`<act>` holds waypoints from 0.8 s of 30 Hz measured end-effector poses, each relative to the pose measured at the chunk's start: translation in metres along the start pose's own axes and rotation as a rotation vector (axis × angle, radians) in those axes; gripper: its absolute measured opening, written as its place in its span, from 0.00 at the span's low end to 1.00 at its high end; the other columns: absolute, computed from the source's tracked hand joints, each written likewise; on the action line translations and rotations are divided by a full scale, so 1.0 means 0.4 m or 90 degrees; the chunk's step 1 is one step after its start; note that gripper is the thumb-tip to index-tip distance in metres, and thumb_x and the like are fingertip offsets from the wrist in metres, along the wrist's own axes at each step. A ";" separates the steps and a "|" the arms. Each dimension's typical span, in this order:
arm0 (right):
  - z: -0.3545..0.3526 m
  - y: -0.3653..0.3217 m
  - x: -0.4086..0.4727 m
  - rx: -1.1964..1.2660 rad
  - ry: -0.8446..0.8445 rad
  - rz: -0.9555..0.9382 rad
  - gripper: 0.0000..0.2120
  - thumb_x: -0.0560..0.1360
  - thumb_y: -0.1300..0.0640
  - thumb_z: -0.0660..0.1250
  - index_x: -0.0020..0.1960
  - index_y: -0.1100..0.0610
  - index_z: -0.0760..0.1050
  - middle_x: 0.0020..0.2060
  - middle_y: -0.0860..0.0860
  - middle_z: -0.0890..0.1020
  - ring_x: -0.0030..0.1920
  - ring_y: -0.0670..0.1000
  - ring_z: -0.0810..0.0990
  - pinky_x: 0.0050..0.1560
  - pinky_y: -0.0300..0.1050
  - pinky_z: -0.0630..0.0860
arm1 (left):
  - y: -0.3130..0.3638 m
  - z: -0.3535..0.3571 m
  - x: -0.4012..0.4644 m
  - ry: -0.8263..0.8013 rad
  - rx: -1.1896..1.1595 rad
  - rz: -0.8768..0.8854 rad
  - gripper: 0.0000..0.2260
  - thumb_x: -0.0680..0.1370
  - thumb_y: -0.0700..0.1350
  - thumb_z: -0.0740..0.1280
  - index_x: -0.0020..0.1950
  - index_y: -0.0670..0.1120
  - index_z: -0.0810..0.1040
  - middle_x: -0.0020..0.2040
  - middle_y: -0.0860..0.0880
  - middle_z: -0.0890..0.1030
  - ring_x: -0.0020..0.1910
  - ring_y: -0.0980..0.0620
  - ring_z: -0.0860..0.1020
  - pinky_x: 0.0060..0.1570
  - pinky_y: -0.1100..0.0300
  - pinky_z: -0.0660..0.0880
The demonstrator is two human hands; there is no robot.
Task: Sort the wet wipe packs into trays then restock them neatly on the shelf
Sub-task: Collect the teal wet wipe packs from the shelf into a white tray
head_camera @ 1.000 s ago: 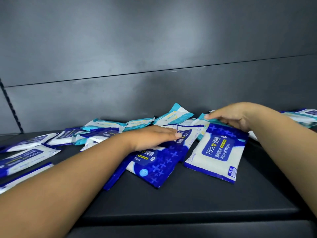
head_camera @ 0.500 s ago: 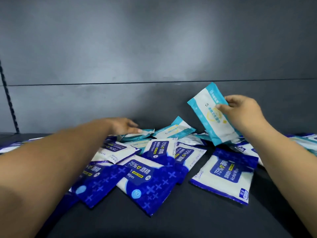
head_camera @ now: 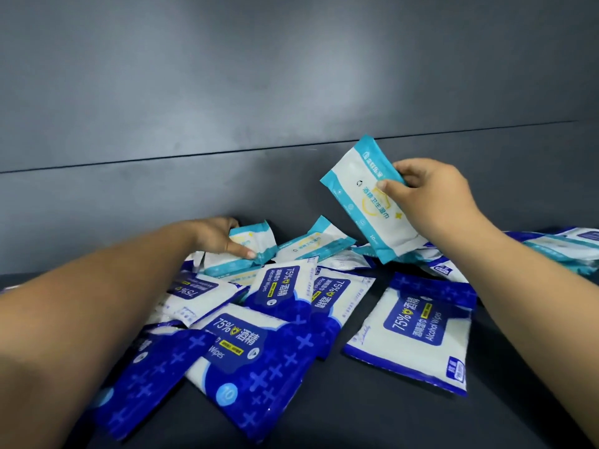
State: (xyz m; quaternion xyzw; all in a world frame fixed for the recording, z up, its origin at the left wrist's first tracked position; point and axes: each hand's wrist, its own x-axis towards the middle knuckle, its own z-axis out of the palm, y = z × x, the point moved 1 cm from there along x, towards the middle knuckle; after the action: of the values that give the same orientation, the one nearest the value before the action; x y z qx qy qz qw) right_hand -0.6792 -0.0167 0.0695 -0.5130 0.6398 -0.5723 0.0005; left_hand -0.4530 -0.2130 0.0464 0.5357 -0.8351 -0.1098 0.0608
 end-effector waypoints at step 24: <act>0.012 -0.379 -0.598 0.537 -0.094 0.066 0.07 0.73 0.65 0.65 0.42 0.57 0.80 0.36 0.48 0.85 0.37 0.47 0.83 0.45 0.45 0.81 | -0.067 0.009 -0.851 0.335 -0.615 0.242 0.07 0.76 0.46 0.67 0.53 0.49 0.76 0.44 0.56 0.81 0.38 0.64 0.78 0.42 0.67 0.75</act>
State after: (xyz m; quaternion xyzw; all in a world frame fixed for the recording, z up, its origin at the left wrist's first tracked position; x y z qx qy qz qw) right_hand -0.4636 0.1644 0.0386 -0.4747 0.3726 -0.7449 0.2846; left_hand -0.2875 0.0856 0.0415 0.2969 -0.7289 -0.3287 0.5221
